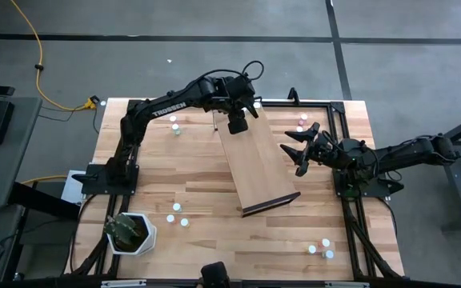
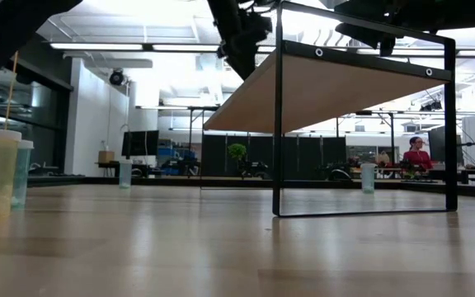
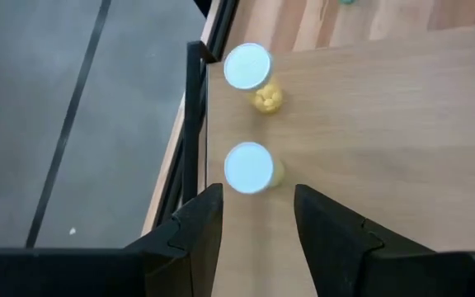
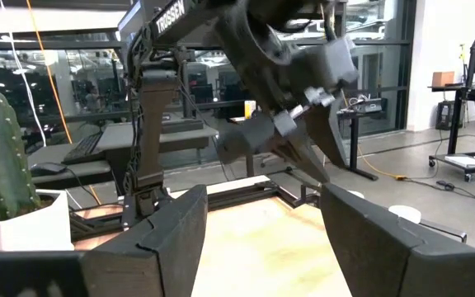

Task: Pick and place medicine bottles onto shelf by color
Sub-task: Put the yellow pill bottle on the shelf aligned with the other yellow pill bottles

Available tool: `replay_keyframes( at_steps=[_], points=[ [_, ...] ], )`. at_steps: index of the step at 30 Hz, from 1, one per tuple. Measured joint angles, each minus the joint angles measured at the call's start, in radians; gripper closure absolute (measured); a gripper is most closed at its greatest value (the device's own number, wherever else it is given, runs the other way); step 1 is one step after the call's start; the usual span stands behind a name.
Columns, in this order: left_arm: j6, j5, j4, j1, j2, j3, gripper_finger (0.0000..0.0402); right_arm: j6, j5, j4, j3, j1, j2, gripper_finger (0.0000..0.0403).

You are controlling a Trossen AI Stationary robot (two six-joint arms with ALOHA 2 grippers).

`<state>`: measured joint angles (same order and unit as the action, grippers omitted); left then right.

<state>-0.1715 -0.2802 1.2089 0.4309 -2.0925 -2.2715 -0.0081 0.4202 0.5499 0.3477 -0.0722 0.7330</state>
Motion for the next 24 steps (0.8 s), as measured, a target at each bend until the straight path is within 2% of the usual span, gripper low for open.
replay_keyframes(
  at_steps=[4,10,13,17,24],
  points=[
    [0.065,0.001,0.088,-0.020,0.007,-0.087,0.0259,0.000,0.000,0.000,0.000,0.000,0.000,0.0174],
    [0.137,0.006,0.060,-0.064,0.140,-0.012,0.0259,0.000,0.000,-0.007,0.000,0.000,0.000,0.0174],
    [0.142,0.000,-0.076,-0.098,0.233,0.079,0.0259,0.006,0.000,-0.016,0.000,0.000,0.000,0.0174],
    [0.119,0.000,-0.313,-0.149,0.399,0.302,0.0259,0.012,0.000,-0.029,0.000,0.000,0.000,0.0174],
    [0.116,0.004,-0.850,-0.205,0.745,0.939,0.0259,0.036,0.000,-0.038,0.000,-0.001,0.001,0.0174]
  ],
)
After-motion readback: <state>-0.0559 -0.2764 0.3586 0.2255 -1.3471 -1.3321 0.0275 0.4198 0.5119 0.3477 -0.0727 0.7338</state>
